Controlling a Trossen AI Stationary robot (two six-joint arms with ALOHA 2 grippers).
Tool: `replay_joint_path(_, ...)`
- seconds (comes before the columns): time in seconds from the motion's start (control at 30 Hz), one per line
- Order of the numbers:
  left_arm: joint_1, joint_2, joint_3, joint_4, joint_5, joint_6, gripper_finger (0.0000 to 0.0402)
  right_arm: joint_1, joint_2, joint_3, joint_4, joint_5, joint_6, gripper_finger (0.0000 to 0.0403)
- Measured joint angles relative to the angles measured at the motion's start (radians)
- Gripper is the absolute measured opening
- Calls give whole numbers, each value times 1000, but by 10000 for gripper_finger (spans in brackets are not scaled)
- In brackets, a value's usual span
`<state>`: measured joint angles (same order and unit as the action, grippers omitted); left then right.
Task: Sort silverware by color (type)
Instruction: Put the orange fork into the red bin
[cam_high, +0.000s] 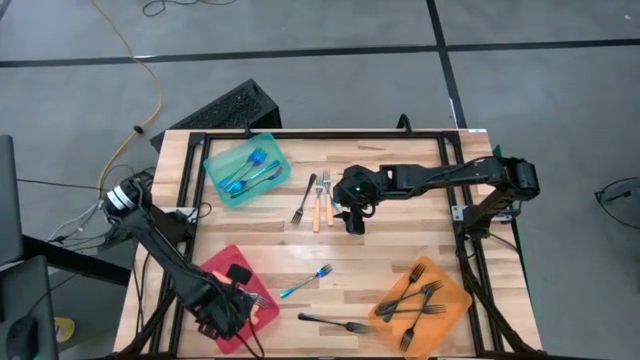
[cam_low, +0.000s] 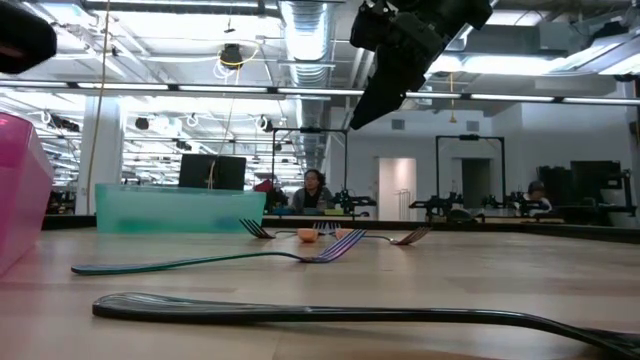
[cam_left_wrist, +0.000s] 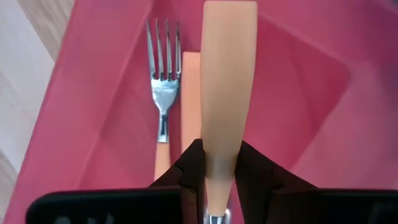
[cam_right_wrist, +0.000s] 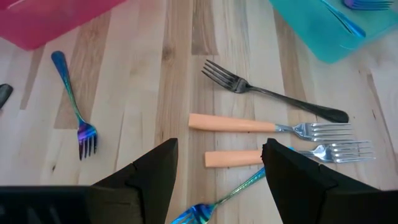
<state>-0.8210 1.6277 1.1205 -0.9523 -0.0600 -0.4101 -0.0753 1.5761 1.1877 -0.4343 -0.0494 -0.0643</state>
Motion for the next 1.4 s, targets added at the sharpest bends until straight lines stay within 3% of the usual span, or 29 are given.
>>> replay_joint_path(0.53, -2, 62, 2, -3, 48, 77, 41, 2, 0, 0, -16, -1, 3, 255)
replay_joint_path(0.8, -2, 62, 2, 4, 79, 94, 148, 2, 0, 0, -26, -2, 3, 255)
replay_joint_path(0.97, 1, 62, 2, 6, 67, 77, 167, 2, 0, 0, -26, -2, 3, 255)
replay_joint_path(1.17, 16, 8, 2, 1, -108, -86, 170, 2, 0, 0, 4, -2, 3, 255)
replay_joint_path(1.33, 38, -144, 1, -20, -271, -192, 170, 2, 0, 0, 103, 2, 26, 255)
replay_joint_path(1.4, 51, -219, 1, -27, -375, -244, 171, 2, 23, 1, 153, 49, 62, 255)
